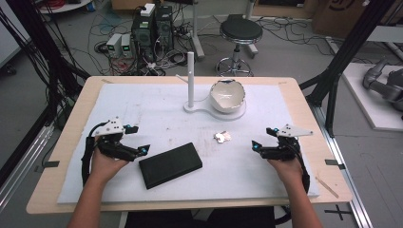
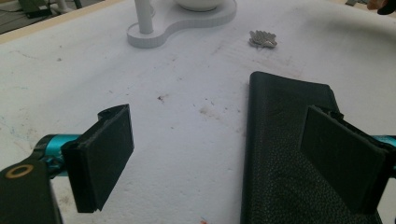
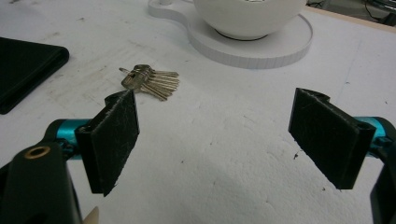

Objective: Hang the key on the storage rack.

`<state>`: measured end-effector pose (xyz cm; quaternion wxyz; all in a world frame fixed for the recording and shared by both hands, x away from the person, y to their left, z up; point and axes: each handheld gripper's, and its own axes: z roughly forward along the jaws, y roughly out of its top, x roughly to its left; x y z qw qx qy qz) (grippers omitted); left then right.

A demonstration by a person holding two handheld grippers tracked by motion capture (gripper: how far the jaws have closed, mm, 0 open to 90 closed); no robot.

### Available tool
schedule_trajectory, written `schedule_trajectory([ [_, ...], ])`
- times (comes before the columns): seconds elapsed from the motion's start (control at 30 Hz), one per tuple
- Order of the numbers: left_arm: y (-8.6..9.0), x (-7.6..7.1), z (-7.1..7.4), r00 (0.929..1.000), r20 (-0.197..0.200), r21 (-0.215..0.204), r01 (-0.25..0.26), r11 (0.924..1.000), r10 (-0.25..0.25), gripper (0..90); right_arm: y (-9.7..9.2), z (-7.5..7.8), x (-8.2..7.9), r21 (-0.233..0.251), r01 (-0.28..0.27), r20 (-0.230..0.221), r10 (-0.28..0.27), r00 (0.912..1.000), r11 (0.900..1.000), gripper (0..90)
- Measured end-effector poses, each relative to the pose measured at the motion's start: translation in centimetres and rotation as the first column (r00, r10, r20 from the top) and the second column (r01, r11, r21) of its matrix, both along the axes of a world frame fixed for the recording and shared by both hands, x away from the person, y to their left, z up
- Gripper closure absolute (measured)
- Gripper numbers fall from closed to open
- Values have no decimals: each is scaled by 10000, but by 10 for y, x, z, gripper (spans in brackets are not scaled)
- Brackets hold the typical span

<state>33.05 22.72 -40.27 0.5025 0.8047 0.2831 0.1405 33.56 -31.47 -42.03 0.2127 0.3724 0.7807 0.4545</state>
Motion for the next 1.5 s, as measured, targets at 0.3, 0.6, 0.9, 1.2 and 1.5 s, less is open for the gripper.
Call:
schedule_trajectory([
  [0.3,-5,1,-2,10000,-56,74,60,10000,-59,103,3,0,0,-107,-249,-12,249,9997,9996,166],
  [0.6,0,0,-1,10000,3,-61,24,10000,-24,103,32,16,10,-420,-1040,174,1049,9943,9937,184],
  [0.9,0,-2,1,9999,124,66,3,10000,-4,103,79,22,32,-1326,-1995,-276,1976,9799,9709,274],
  [1.2,2,-2,-1,10000,73,34,-15,10000,15,103,121,4,47,-2245,-2505,-822,2379,9678,9417,548],
  [1.5,5,-2,-2,9999,31,20,-112,9999,112,103,138,-14,55,-2913,-2680,-1324,2387,9620,9183,734],
])
